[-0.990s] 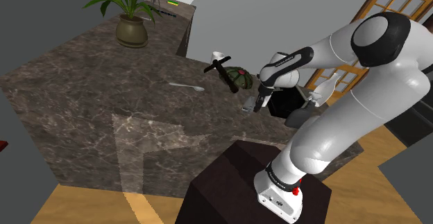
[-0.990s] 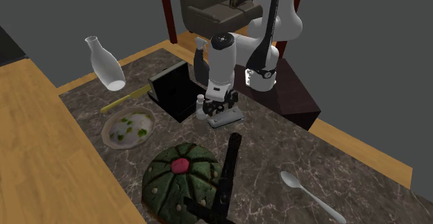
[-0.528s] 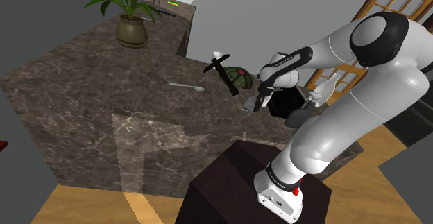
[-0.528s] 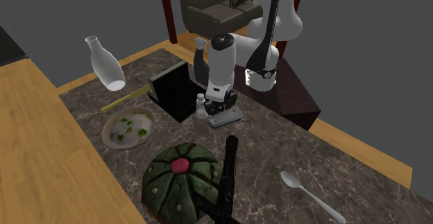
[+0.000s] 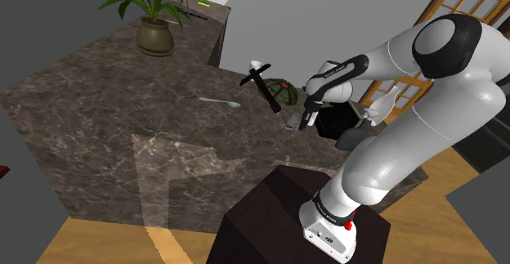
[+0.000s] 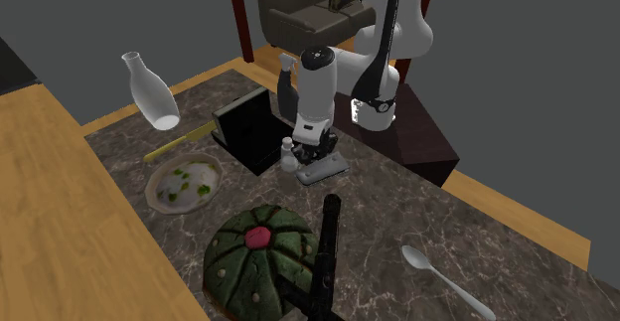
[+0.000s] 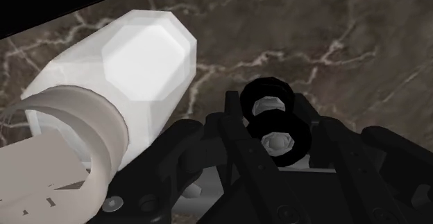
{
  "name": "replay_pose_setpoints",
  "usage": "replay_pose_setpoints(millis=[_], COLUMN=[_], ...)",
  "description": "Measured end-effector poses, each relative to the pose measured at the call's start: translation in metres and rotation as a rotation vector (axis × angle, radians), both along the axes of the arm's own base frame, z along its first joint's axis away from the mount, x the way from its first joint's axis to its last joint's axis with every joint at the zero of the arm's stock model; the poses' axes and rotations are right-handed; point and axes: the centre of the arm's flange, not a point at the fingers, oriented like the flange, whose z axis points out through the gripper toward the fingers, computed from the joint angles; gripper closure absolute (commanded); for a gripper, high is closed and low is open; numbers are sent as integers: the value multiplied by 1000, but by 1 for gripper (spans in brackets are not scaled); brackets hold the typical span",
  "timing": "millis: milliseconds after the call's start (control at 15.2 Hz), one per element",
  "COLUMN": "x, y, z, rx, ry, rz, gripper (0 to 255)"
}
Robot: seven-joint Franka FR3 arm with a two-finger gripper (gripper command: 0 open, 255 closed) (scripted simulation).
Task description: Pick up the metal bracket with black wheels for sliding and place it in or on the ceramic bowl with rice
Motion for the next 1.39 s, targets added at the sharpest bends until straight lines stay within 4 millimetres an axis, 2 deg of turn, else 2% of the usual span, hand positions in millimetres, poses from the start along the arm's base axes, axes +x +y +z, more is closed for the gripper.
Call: replay_pose_setpoints(millis=[264,1386], x=[-2,-2], y=[3,2], z=[8,96], rx=[7,7], ry=[10,12], rz=[5,6], gripper=[255,255])
